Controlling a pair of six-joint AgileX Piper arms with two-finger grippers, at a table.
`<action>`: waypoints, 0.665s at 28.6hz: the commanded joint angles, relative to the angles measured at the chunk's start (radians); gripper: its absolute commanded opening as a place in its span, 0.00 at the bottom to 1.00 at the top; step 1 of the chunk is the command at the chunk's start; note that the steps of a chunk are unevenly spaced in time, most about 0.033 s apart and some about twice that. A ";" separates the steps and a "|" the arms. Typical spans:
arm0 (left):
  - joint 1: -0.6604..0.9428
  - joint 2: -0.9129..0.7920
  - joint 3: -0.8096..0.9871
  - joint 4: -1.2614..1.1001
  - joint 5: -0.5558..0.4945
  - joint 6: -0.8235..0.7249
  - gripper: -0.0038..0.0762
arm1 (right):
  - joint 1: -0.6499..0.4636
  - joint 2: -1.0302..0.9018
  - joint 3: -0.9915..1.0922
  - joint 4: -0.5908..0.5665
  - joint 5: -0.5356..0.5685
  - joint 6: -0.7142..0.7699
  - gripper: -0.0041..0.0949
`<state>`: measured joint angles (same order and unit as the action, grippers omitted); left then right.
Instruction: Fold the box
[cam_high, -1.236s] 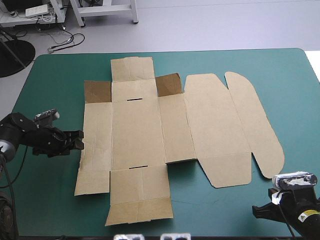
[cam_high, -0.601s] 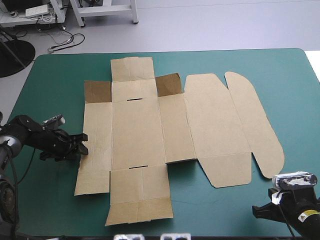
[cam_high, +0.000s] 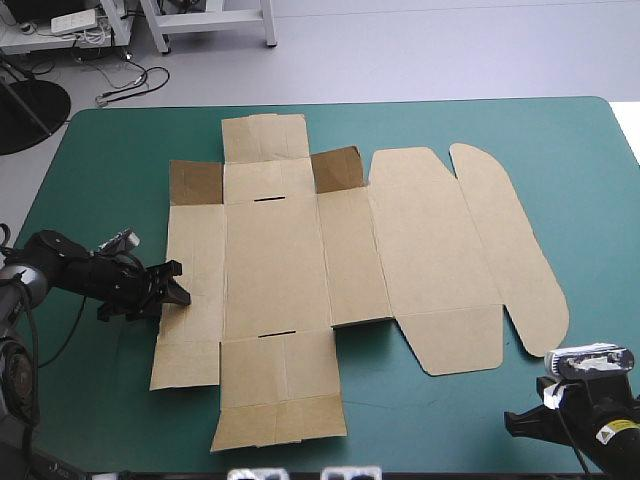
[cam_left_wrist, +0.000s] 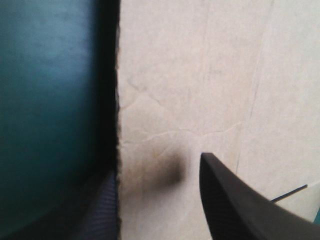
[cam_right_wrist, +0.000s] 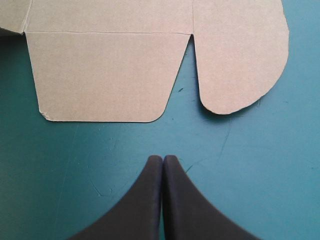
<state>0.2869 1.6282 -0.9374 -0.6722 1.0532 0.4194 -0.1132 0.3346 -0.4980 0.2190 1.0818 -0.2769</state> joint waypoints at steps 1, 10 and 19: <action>-0.021 0.003 -0.017 -0.077 0.014 0.013 0.48 | 0.003 0.009 -0.027 0.011 -0.046 -0.001 0.03; -0.105 0.048 -0.017 -0.128 -0.019 0.051 0.48 | 0.003 0.009 -0.027 0.011 -0.046 -0.001 0.03; -0.112 0.048 -0.017 -0.204 -0.060 0.126 0.18 | 0.003 0.009 -0.027 0.011 -0.044 0.001 0.03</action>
<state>0.1887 1.6920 -0.9482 -0.8302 1.0204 0.5210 -0.1132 0.3346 -0.4980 0.2180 1.0836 -0.2760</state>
